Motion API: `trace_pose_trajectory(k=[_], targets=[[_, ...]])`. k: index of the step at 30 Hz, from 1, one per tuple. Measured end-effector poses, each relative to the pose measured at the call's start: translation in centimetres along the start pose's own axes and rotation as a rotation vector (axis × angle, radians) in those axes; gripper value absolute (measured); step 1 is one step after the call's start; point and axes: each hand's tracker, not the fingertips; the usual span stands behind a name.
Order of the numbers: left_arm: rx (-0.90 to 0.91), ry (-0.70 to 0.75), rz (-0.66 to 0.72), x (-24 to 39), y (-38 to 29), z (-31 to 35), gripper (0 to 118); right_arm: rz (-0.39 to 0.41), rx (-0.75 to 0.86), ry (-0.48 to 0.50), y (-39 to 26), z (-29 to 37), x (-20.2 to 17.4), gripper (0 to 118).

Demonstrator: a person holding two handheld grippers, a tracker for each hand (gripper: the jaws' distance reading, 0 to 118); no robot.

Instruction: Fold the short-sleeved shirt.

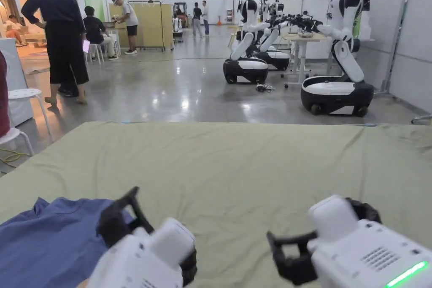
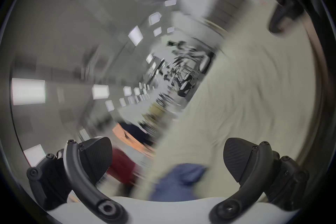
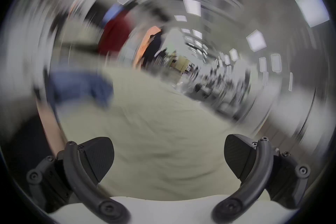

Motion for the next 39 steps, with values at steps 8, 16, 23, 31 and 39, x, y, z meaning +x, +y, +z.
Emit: trace_pose_trajectory(k=[8,16,23,31,39], targets=[[-0.037,0.122,0.778,-7.0,-1.5,-0.2,118,-0.165,0.198,-0.279,0.5,1.9,1.6,118],[0.046,0.017,0.588,-4.6,0.9,0.9,118,-0.104,0.164,-0.281,0.2,1.2,0.6,118],[0.029,-0.029,0.641,-4.4,0.7,0.5,118,-0.096,0.162,-0.303,0.0,1.1,0.9,118],[-0.001,-0.001,0.688,-5.0,0.1,0.0,118,-0.046,0.168,-0.346,0.4,1.3,0.8,118],[0.013,0.02,0.67,-4.5,1.1,1.0,118,-0.031,0.141,-0.369,0.3,1.0,0.7,118]])
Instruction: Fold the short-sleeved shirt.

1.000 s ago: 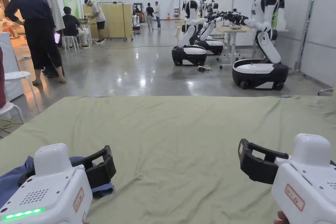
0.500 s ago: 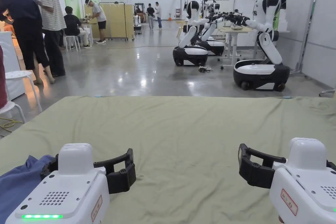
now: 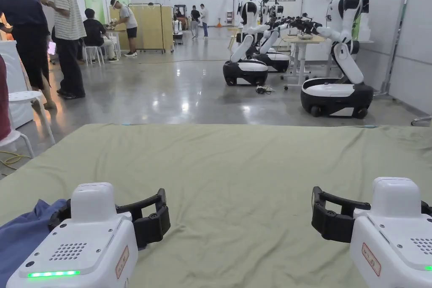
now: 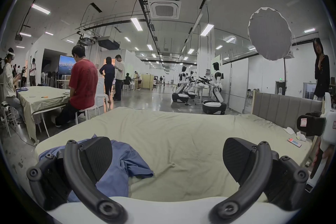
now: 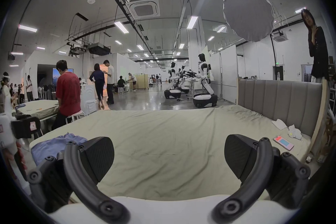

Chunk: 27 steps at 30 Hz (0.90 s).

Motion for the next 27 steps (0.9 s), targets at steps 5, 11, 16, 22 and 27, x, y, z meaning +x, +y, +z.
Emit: trace_pose_trajectory(k=[5,11,16,22,27], targets=[[0.005,-0.003,-0.015,-0.2,0.0,-0.4,118,-0.003,-0.005,0.004,-0.2,-0.2,0.3,118],[-0.01,-0.04,-0.021,-0.2,-0.2,-0.8,117,0.0,0.001,0.013,0.4,0.6,-0.8,118],[-0.031,-0.093,-0.04,0.4,-0.2,-0.7,106,0.037,0.003,0.045,0.6,0.7,-1.0,99],[-0.079,-0.12,-0.099,1.2,-0.6,-1.2,0,0.074,-0.011,0.021,0.5,0.0,-0.4,1],[-0.084,-0.107,-0.066,0.7,-0.8,-1.4,0,0.074,-0.007,0.025,0.3,-0.1,-0.5,1]])
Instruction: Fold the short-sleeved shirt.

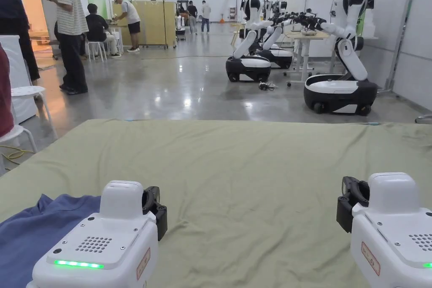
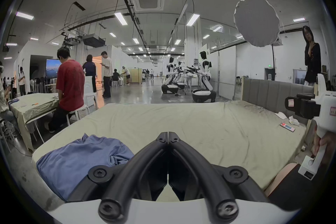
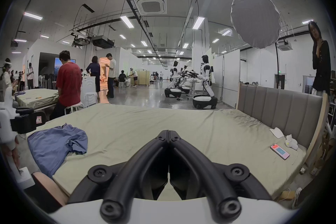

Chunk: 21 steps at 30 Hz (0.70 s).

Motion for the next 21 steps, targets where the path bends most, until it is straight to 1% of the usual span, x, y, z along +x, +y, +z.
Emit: trace_pose_trajectory(k=[3,5,7,11,15,18,21], targets=[[0.016,0.028,-0.002,-0.6,0.1,0.5,0,0.012,0.005,0.027,-0.1,-0.1,-0.6,1],[0.02,0.053,-0.008,-1.3,0.2,0.9,0,0.015,0.008,0.068,0.0,-0.3,-1.3,1],[0.022,0.098,-0.003,-2.3,0.2,1.7,0,-0.01,0.021,0.153,0.2,-0.5,-2.4,1],[0.011,0.219,0.01,-5.0,0.1,3.8,0,-0.026,0.066,0.316,0.9,-0.8,-5.5,1],[0.02,0.348,0.01,-8.1,0.2,6.8,0,-0.033,0.067,0.428,1.7,-0.7,-8.9,1],[0.036,0.398,0.018,-10.0,0.2,9.0,0,-0.049,0.068,0.483,2.4,-0.6,-11.0,1],[0.043,0.445,0.027,-11.3,0.3,10.9,0,-0.034,0.073,0.514,2.5,-0.6,-12.9,1]])
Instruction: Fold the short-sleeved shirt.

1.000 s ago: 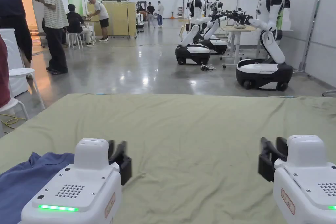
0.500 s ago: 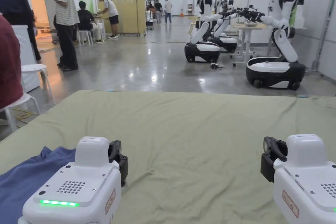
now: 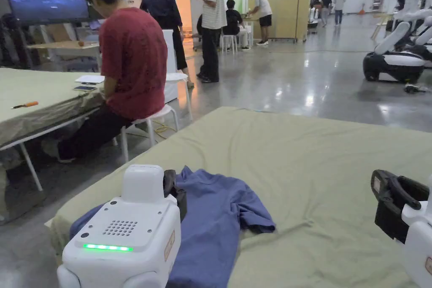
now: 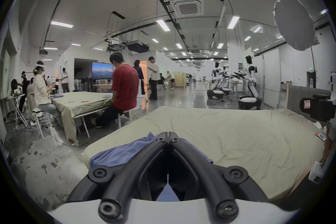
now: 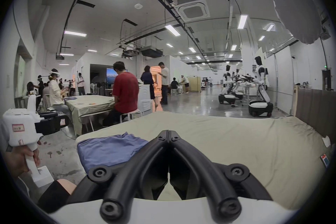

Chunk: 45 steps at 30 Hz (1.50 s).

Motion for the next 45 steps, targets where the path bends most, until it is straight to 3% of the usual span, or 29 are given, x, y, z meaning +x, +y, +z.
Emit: trace_pose_trajectory(k=[7,14,18,21,24,28,29,30,31,32,33,37,38,39,40,41,45], targets=[[-0.007,0.066,0.025,-2.8,0.2,0.9,0,0.015,-0.012,0.056,-0.1,-0.2,-3.0,1],[-0.095,-0.015,0.061,-2.5,1.1,-2.8,0,0.033,-0.049,0.059,-0.3,0.3,-2.8,1],[-0.215,-0.12,-0.01,-0.4,1.1,-10.2,0,0.069,-0.083,0.059,-0.1,0.1,-1.7,1],[-0.437,-0.314,0.024,1.9,-0.2,-18.3,0,0.075,-0.087,0.035,0.2,-0.5,-0.5,1],[-0.518,-0.227,0.044,3.9,-2.7,-25.6,0,0.06,-0.088,0.002,0.6,-1.3,0.9,1],[-0.735,-0.243,0.044,5.6,-7.1,-33.9,0,0.065,-0.099,-0.034,1.0,-2.3,2.5,1],[-0.772,-0.24,0.057,5.8,-8.1,-35.2,10,0.064,-0.101,-0.038,1.1,-2.5,2.8,1],[-0.794,-0.217,0.069,6.1,-9.0,-36.2,36,0.059,-0.101,-0.043,1.2,-2.7,3.2,1],[-0.828,-0.218,0.078,6.4,-9.8,-36.8,82,0.054,-0.102,-0.051,1.2,-2.8,3.5,1],[-0.875,-0.222,0.087,6.5,-10.6,-37.6,110,0.047,-0.107,-0.052,1.3,-3.0,3.7,1],[-0.869,-0.201,0.094,6.6,-11.1,-38.0,118,0.044,-0.113,-0.053,1.3,-3.0,3.8,1],[-0.879,-0.142,0.078,7.4,-12.8,-39.2,115,0.038,-0.129,-0.057,1.1,-3.1,3.9,1],[-0.921,-0.149,0.073,7.4,-13.1,-39.3,110,0.037,-0.132,-0.059,1.0,-3.0,3.9,1],[-0.931,-0.168,0.072,7.3,-13.3,-39.3,87,0.035,-0.134,-0.063,0.8,-2.9,3.9,1],[-0.89,-0.166,0.054,7.5,-13.2,-38.8,25,0.031,-0.136,-0.063,0.7,-2.7,4.0,1],[-0.845,-0.067,-0.014,7.8,-13.2,-38.5,6,0.024,-0.14,-0.065,0.6,-2.2,3.6,1],[-0.847,-0.125,0.075,7.3,-12.2,-37.7,5,-0.026,-0.172,-0.062,1.2,-1.1,4.4,1]])
